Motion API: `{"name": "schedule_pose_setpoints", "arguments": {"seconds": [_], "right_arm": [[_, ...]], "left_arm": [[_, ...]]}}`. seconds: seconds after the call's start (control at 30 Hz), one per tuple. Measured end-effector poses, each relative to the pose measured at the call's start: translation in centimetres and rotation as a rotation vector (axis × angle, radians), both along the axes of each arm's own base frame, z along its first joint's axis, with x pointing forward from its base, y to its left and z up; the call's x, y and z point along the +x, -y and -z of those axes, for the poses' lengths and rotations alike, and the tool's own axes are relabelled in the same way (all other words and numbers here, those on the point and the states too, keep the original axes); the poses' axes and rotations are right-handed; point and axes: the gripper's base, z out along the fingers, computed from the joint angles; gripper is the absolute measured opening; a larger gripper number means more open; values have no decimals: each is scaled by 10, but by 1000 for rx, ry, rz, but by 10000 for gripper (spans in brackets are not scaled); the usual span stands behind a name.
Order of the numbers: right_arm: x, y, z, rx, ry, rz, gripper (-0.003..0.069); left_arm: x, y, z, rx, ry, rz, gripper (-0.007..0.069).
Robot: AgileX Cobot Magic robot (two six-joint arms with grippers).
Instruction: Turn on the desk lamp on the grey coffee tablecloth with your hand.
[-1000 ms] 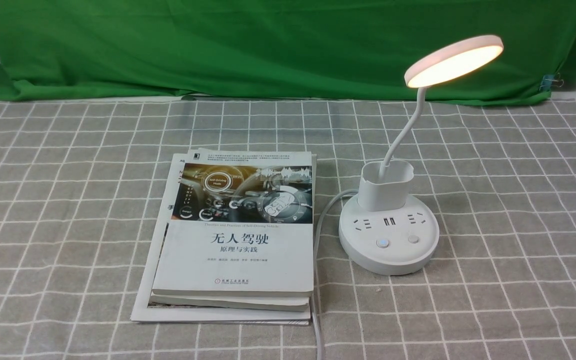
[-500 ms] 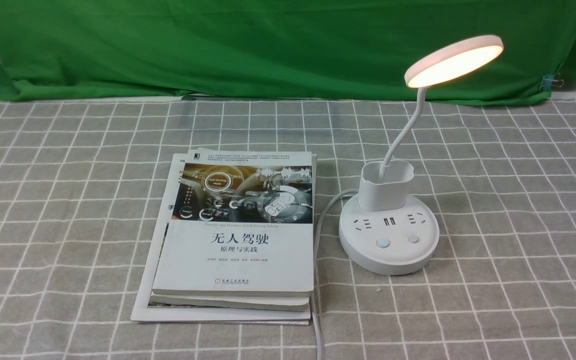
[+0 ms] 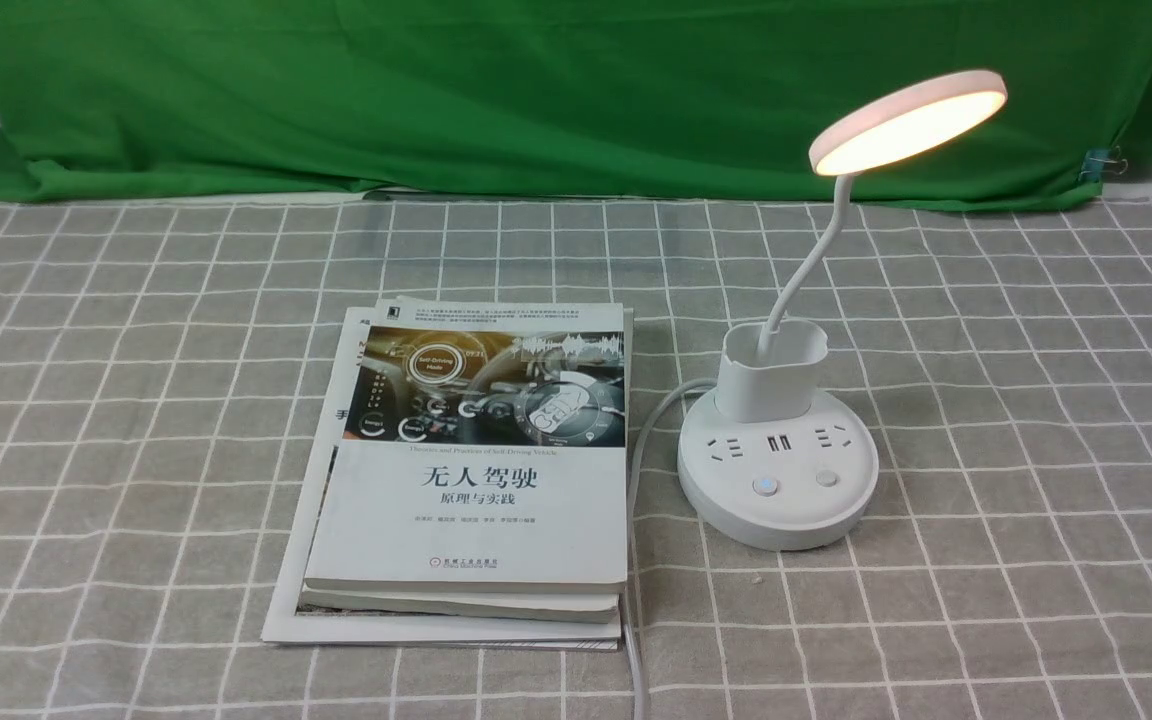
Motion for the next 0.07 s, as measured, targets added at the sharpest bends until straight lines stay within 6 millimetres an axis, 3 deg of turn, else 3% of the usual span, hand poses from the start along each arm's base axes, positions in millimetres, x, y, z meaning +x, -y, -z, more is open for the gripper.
{"name": "schedule_pose_setpoints", "arguments": {"seconds": [0.07], "right_arm": [[0,0,0,0,0,0,150]], "left_arm": [[0,0,0,0,0,0,19]]}}
